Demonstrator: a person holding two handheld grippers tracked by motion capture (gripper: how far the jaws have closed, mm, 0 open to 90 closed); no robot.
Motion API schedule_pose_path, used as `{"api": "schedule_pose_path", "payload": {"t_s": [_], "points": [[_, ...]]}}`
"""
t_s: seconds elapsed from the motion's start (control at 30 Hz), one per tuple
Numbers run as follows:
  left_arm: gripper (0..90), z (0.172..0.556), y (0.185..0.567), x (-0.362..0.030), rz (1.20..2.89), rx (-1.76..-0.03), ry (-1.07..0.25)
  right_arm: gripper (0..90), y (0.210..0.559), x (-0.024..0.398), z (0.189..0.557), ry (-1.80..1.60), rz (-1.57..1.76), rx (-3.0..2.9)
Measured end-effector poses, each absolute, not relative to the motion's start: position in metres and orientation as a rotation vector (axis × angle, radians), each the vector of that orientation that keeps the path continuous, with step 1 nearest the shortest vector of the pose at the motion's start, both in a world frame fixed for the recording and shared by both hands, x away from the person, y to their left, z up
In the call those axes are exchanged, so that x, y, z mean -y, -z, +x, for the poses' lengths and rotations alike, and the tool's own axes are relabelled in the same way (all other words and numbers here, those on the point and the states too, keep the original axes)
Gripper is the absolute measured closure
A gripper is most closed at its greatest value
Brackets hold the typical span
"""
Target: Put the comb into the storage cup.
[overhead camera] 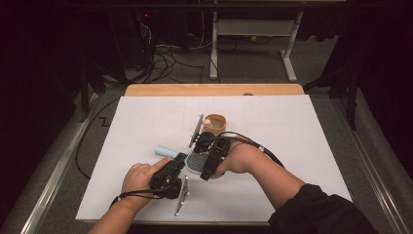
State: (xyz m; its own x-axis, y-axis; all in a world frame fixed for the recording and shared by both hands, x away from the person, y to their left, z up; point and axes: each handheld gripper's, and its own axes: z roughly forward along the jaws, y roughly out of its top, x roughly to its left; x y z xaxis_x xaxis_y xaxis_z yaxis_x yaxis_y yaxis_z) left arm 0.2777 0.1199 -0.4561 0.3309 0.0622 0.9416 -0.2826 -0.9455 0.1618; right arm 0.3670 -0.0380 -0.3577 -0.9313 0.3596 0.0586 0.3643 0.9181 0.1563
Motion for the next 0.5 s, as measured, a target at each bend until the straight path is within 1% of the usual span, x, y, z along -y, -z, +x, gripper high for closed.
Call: {"api": "schedule_pose_path", "payload": {"t_s": [0.5], "points": [[76.0, 0.277, 0.4564, -0.118, 2.309, 0.187, -1.658, 20.5, 0.3575, 0.0372, 0.3667, 0.24, -0.565, 3.058]]}}
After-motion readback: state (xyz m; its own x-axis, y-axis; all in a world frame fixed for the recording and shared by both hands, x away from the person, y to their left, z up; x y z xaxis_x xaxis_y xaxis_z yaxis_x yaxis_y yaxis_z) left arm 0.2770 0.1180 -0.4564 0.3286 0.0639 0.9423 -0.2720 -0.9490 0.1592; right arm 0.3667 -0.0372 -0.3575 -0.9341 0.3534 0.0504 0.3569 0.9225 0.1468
